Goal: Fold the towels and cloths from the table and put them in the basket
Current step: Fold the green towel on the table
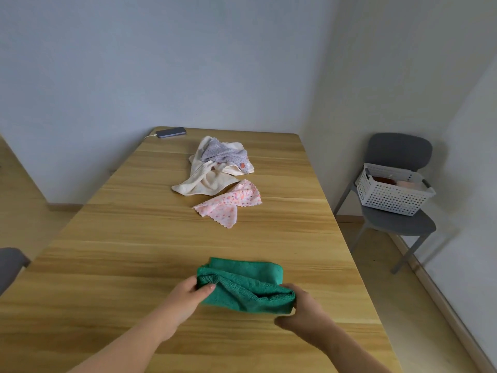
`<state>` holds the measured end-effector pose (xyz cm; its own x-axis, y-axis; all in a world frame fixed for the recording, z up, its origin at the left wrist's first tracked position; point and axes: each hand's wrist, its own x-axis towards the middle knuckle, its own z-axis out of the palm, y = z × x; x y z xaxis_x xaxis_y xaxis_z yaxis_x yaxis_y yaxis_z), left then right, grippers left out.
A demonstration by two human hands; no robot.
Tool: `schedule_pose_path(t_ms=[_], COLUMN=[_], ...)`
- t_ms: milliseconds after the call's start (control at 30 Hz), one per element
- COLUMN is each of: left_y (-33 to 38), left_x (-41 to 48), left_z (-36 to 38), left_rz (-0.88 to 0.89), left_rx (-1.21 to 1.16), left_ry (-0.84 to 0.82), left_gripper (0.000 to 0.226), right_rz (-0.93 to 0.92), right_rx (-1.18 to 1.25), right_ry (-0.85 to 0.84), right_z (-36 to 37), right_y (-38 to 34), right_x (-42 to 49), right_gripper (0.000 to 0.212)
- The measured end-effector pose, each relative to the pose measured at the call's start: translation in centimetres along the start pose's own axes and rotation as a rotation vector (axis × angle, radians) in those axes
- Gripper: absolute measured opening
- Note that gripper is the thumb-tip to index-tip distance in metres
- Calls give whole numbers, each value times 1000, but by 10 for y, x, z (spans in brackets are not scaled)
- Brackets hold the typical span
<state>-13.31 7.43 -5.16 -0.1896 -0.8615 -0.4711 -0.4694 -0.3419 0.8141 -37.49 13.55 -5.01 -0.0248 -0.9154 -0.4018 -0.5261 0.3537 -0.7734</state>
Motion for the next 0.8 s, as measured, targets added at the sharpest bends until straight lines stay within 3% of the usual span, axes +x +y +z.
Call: schedule_pose_path(t_ms=[200,333,433,500,600,800], left_y=[-3,-3,-2,-7,-14,-18], left_x=[7,17,21,23,27,38], left_z=[-5,-3,-1,-3,-6,9], left_rz=[-53,-45,-28,-28,-47,-18], left_rx=[-34,-72,-113,-114,-11,261], left_ry=[9,42,37,-22,-37,119], left_gripper=[46,37,24,28,23,15], right_rz=[-169,-288,-173,-87,23,223], right_rx=[-230,-210,-120,-80,-97,65], right_ry=[140,182,175,165,150,246], right_z=[0,9,13,14,17,25], right_y=[-3,-11,-15,-10,-3,0], right_x=[2,9,14,17,20,31], right_gripper=[16,37,17,9,7,13])
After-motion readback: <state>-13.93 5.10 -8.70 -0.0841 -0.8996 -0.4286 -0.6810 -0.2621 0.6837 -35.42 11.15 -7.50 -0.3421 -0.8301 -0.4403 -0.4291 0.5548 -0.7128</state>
